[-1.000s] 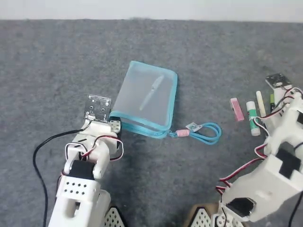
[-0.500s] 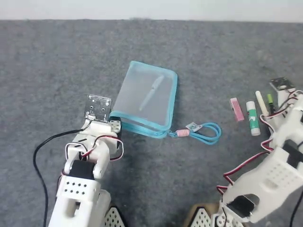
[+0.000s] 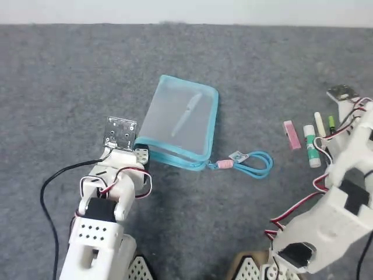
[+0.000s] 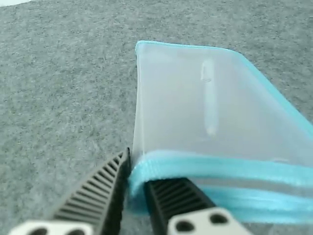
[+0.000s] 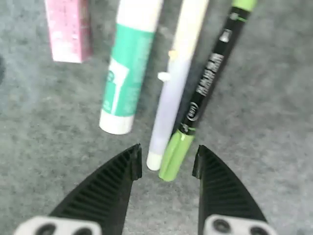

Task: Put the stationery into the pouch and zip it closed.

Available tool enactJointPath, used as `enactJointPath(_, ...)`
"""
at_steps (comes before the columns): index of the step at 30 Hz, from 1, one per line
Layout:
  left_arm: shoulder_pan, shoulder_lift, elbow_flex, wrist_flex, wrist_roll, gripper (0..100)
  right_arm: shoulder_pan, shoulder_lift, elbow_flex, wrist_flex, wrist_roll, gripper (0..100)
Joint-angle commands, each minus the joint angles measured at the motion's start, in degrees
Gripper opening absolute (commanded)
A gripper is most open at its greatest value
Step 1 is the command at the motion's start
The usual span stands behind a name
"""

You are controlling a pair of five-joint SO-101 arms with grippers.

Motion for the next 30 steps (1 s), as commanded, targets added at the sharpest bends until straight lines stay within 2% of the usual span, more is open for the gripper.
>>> enactJointPath(1,-0.3,-0.6,-1.1,-0.2,0.0,1,2.0,-4.9,-3.0,-2.4,-1.3,17.4)
enactJointPath(11,-0.3,-0.6,-1.1,0.0,0.0,1,3.4,4.0,-3.0,-8.1,-1.2,17.4)
enactJointPath(22,-0.3,-1.0,-0.5,-0.3,0.0,1,3.6,10.2,-3.0,-8.0,-1.2,16.9)
enactJointPath(24,-0.3,-1.0,-0.5,-0.3,0.0,1,4.1,11.4,-2.9,-7.8,-1.2,13.9)
enactJointPath(27,-0.3,-1.0,-0.5,-0.3,0.0,1,4.8,11.9,-2.9,-7.8,-1.5,1.1)
enactJointPath(30,-0.3,-1.0,-0.5,-0.3,0.0,1,4.8,10.7,-3.0,-6.6,-1.6,1.5)
